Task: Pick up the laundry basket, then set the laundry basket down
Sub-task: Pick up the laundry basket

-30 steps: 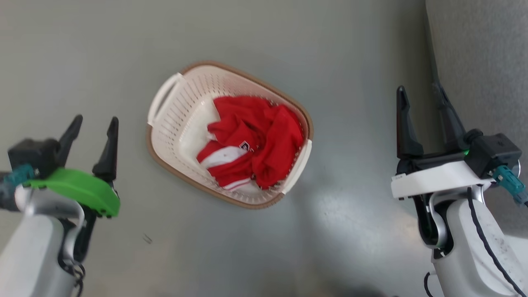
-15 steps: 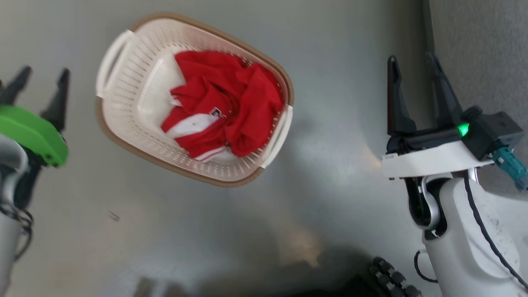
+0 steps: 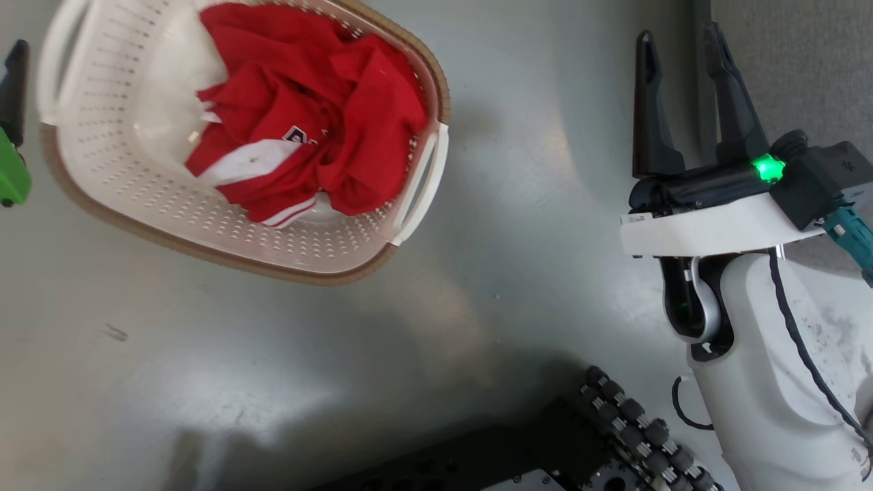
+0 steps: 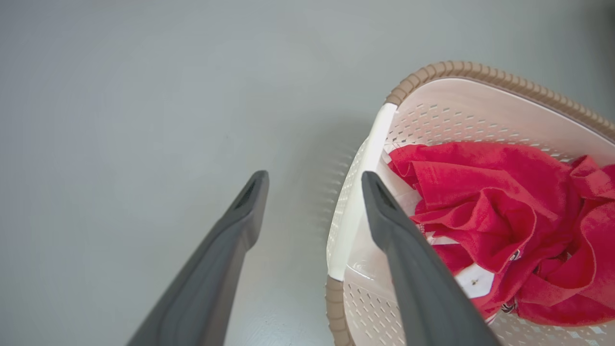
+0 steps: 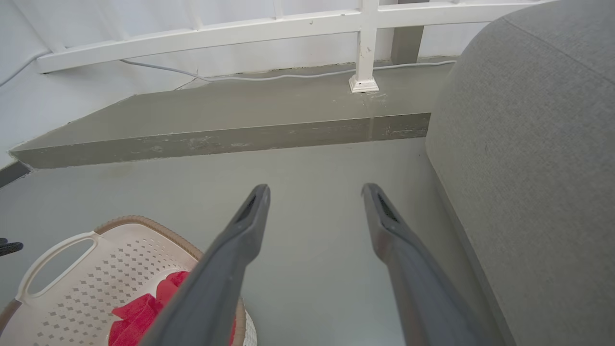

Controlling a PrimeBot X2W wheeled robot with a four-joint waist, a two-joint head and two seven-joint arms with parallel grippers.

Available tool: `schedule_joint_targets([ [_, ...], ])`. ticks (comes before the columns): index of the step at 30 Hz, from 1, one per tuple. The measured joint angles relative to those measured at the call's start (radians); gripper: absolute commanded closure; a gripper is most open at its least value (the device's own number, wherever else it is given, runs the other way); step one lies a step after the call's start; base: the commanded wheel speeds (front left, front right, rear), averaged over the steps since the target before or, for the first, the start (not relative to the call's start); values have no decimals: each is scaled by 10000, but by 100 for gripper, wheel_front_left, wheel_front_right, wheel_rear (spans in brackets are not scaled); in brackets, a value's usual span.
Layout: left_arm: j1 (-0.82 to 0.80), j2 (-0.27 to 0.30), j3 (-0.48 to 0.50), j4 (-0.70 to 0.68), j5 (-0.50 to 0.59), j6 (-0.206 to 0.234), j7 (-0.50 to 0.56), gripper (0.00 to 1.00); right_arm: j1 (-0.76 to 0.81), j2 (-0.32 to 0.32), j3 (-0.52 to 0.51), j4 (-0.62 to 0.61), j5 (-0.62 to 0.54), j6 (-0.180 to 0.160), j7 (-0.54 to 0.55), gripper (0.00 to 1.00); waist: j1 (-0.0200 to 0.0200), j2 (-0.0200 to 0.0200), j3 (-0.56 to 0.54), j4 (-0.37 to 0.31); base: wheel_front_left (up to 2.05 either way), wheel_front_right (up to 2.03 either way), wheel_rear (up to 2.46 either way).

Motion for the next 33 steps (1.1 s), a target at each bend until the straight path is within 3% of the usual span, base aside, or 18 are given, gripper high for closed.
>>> schedule_joint_targets([
  [23,-843,104,-1308,1244,-136,-134,-255,0,-560,38,291,263,558,-174,-46,0,-1,0,674,-560,0,0,0],
  [24,-843,109,-1386,1287,-199,-134,-253,20,-584,38,291,251,591,-174,-46,0,-1,0,682,-573,0,0,0],
  [25,-843,109,-1386,1287,-199,-134,-253,58,-584,38,291,251,591,-174,-46,0,-1,0,682,-573,0,0,0],
  [26,-844,111,-1450,1304,-268,-134,-253,87,-591,40,291,244,604,-176,-58,0,-1,0,690,-584,0,0,0],
  [27,-851,109,-1490,1319,-330,-134,-255,100,-591,40,290,242,604,-176,-73,0,-1,0,699,-593,0,0,0],
  [33,-1047,153,-1726,1478,-453,-247,-270,100,-591,44,280,234,604,-249,-73,0,-2,0,754,-617,0,0,0],
])
